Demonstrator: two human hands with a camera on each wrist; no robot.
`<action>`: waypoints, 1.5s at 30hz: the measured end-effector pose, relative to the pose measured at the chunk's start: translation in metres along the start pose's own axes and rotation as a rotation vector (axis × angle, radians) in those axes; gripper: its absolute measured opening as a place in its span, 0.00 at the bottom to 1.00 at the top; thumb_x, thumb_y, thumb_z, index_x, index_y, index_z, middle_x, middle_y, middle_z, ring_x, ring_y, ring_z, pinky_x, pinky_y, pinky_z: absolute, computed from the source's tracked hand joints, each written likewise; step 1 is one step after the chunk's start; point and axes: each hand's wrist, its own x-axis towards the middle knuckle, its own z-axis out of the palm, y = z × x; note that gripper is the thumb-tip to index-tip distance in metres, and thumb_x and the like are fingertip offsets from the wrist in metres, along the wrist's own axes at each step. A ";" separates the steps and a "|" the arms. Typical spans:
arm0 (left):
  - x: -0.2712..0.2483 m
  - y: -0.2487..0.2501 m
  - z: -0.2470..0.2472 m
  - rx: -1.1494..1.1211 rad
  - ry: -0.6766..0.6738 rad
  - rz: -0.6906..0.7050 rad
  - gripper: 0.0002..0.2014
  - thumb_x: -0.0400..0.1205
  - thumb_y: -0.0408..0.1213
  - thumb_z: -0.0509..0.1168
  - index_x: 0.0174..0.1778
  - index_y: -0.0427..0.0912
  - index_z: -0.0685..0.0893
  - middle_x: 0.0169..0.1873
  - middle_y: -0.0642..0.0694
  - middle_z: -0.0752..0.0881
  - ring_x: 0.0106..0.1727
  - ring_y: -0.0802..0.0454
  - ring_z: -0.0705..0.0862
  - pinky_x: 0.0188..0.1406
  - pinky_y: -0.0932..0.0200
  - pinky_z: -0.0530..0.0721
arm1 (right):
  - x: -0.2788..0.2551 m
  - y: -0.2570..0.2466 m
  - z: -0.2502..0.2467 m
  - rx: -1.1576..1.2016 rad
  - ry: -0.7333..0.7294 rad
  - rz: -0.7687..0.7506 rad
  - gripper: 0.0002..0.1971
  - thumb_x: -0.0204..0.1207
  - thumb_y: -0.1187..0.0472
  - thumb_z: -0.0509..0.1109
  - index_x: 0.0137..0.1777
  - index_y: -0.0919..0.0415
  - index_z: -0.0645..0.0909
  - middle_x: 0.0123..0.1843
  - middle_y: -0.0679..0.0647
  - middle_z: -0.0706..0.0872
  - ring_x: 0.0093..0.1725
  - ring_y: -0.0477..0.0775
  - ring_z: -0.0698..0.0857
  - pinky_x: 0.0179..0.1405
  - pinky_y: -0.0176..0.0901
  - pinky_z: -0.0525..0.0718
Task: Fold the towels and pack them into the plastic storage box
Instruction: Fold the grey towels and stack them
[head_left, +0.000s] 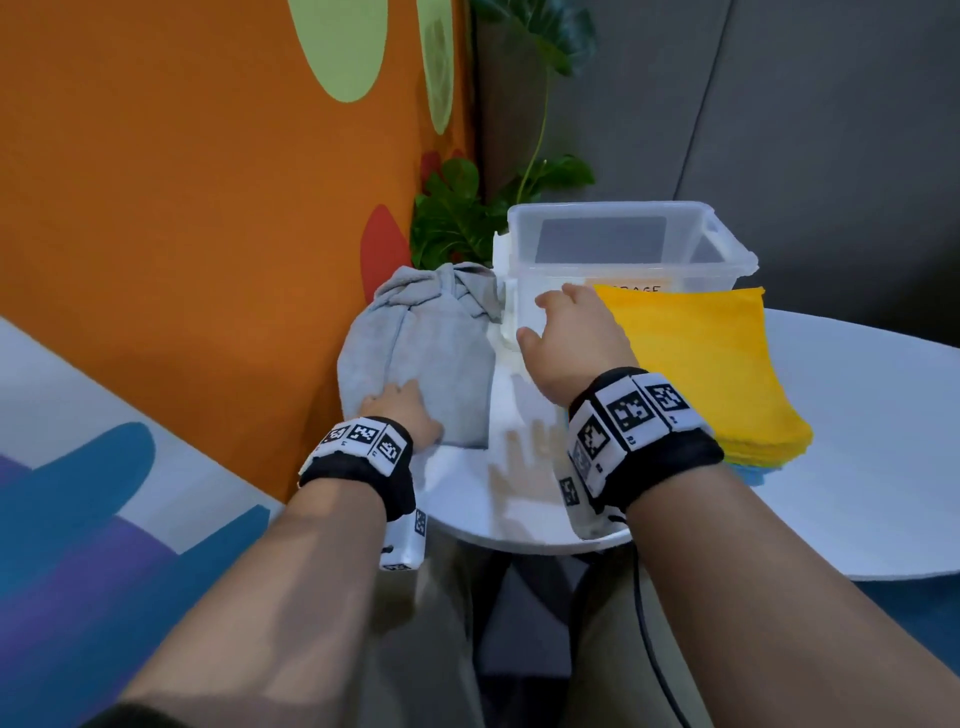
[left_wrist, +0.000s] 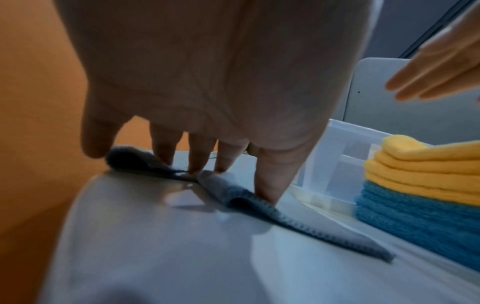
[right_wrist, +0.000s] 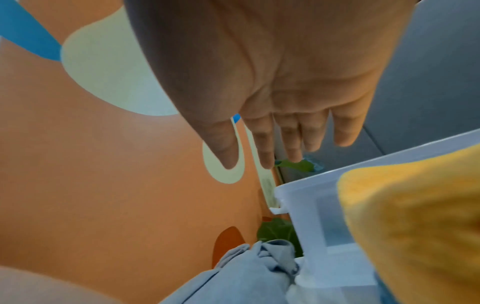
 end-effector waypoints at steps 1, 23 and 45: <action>-0.001 -0.003 -0.002 0.010 0.002 0.029 0.28 0.78 0.48 0.66 0.72 0.43 0.70 0.69 0.39 0.76 0.66 0.37 0.78 0.63 0.48 0.78 | 0.001 -0.007 0.004 0.021 -0.018 -0.016 0.22 0.83 0.51 0.58 0.74 0.58 0.71 0.76 0.57 0.69 0.76 0.58 0.67 0.72 0.53 0.69; 0.019 -0.056 -0.020 -0.065 -0.030 -0.002 0.25 0.75 0.62 0.68 0.47 0.41 0.77 0.35 0.46 0.80 0.37 0.48 0.80 0.30 0.57 0.73 | 0.030 -0.046 0.104 -0.280 -0.560 -0.045 0.21 0.75 0.53 0.63 0.69 0.50 0.71 0.46 0.57 0.78 0.51 0.63 0.81 0.50 0.51 0.81; -0.031 -0.063 -0.103 -0.825 0.376 0.658 0.16 0.85 0.27 0.59 0.49 0.57 0.80 0.47 0.54 0.87 0.49 0.60 0.84 0.52 0.65 0.80 | 0.038 -0.046 0.065 0.045 -0.281 0.066 0.24 0.73 0.47 0.69 0.67 0.55 0.72 0.64 0.56 0.77 0.60 0.61 0.80 0.61 0.56 0.79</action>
